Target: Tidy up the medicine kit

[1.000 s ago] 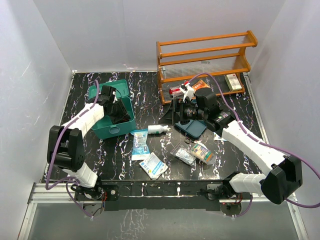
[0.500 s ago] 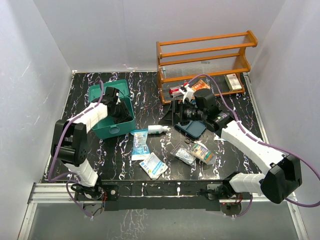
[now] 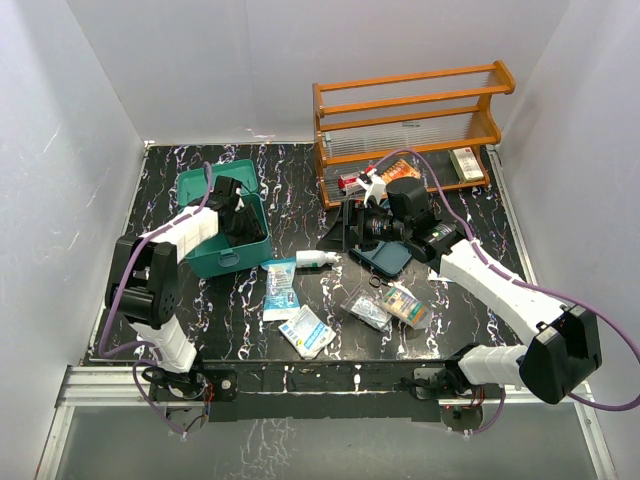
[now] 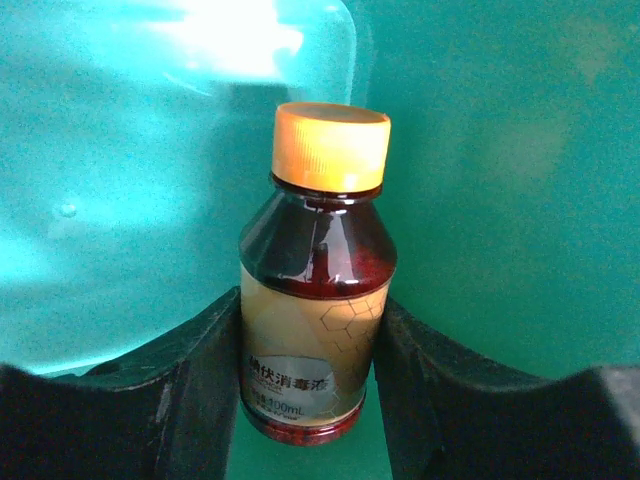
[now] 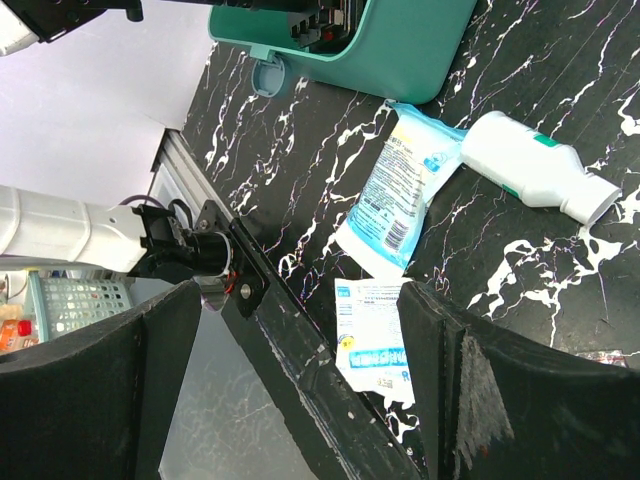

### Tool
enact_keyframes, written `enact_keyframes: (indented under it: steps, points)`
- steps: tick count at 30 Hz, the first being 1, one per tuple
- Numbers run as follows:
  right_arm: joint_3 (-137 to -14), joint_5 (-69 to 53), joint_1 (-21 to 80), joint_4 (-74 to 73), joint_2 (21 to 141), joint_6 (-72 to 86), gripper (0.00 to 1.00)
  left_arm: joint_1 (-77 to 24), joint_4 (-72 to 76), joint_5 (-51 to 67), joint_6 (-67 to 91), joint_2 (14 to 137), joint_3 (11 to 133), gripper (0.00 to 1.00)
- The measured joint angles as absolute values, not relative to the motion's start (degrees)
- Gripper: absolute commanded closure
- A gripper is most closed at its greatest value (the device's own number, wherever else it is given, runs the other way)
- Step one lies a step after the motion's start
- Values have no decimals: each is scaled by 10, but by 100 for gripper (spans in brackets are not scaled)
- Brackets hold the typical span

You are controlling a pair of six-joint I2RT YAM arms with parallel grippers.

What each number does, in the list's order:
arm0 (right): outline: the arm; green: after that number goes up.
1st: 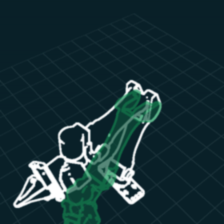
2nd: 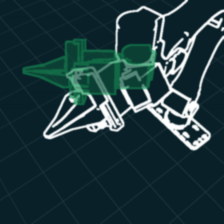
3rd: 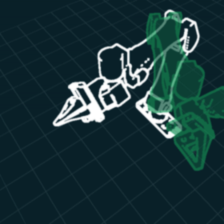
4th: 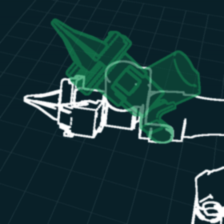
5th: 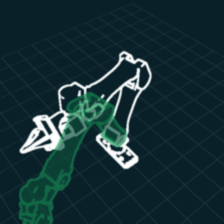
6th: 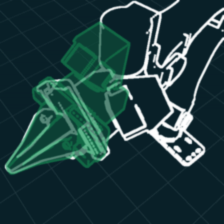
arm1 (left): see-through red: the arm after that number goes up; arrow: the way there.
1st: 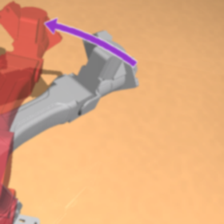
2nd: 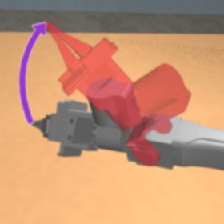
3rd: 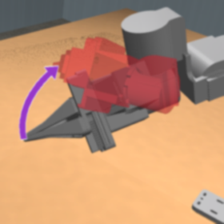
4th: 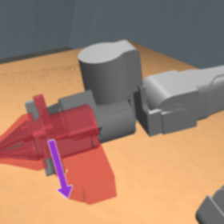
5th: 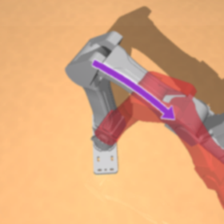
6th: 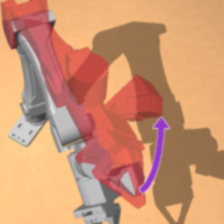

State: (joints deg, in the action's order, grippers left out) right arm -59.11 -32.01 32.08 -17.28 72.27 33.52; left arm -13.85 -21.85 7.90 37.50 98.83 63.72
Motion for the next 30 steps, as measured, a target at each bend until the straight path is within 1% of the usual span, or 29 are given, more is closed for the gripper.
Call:
enact_keyframes:
  steps: [5, 11, 16, 22, 26, 30]
  points:
    - [-591, -320, 321, -173, 724, 335, 21, -145, -220, 78, 369, 988, 637, 45]
    - [-591, -320, 321, -173, 725, 335, 21, -148, -244, 77, 368, 973, 637, 45]
    - [-591, -320, 321, -173, 726, 335, 21, -148, -250, 67, 368, 947, 637, 42]
    - [-590, -312, 321, -173, 726, 335, 22, -148, -262, 40, 368, 905, 637, 40]
    - [-580, -287, 321, -169, 726, 335, 22, -148, -248, 16, 367, 863, 627, 40]
    - [-554, -245, 321, -161, 726, 334, 24, -148, -204, 6, 369, 815, 584, 41]
